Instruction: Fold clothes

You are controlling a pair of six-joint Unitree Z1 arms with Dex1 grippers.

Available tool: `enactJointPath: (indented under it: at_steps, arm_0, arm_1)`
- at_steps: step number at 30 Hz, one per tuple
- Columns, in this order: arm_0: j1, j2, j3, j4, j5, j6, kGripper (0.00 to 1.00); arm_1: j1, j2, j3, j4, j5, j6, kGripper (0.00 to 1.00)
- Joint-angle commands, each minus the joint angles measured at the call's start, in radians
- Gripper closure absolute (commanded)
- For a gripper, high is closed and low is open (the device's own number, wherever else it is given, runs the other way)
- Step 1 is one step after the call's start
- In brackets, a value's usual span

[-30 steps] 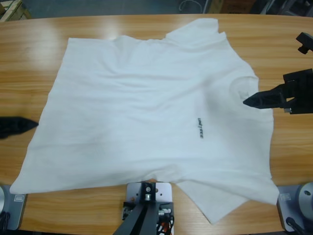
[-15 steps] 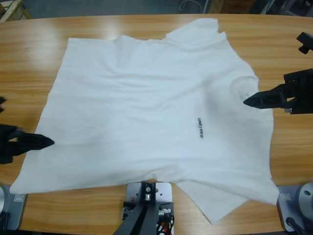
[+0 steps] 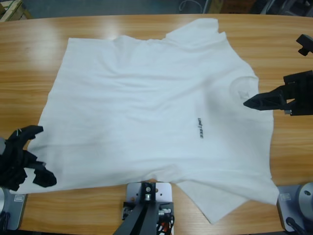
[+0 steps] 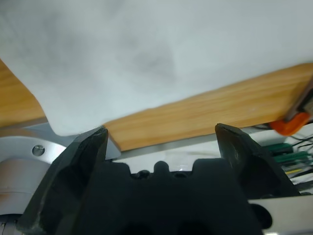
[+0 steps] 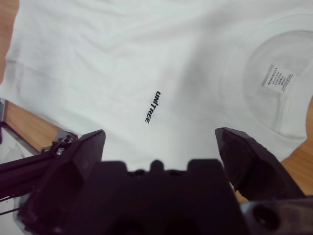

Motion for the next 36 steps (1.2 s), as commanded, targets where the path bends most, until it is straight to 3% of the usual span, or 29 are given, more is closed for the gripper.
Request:
enactJointPath:
  at_steps: [1, 9, 19, 30, 32, 36]
  arm_0:
    - [-0.154, 0.262, -0.01, -0.004, 0.085, -0.15, 0.147]
    - [-0.168, 0.137, 0.05, -0.051, 0.212, -0.324, 0.147]
    - [-0.162, 0.066, 0.088, -0.073, 0.177, -0.412, 0.142]
    - [-0.167, 0.141, -0.005, 0.044, 0.182, -0.357, 0.15]
    - [-0.167, 0.161, -0.011, 0.049, 0.176, -0.344, 0.217]
    - [-0.169, 0.346, -0.11, 0.149, 0.074, -0.184, 0.216]
  arm_1:
    - [0.01, -0.027, 0.033, -0.009, 0.006, -0.002, 0.078]
    - [0.01, -0.033, 0.036, -0.011, 0.008, -0.002, 0.073]
    - [0.01, -0.037, 0.037, -0.012, 0.009, -0.002, 0.073]
    - [0.01, -0.048, 0.04, -0.015, 0.006, -0.002, 0.073]
    - [0.01, -0.048, 0.04, -0.015, 0.006, -0.002, 0.073]
    - [0.01, -0.048, 0.042, -0.017, 0.006, -0.002, 0.073]
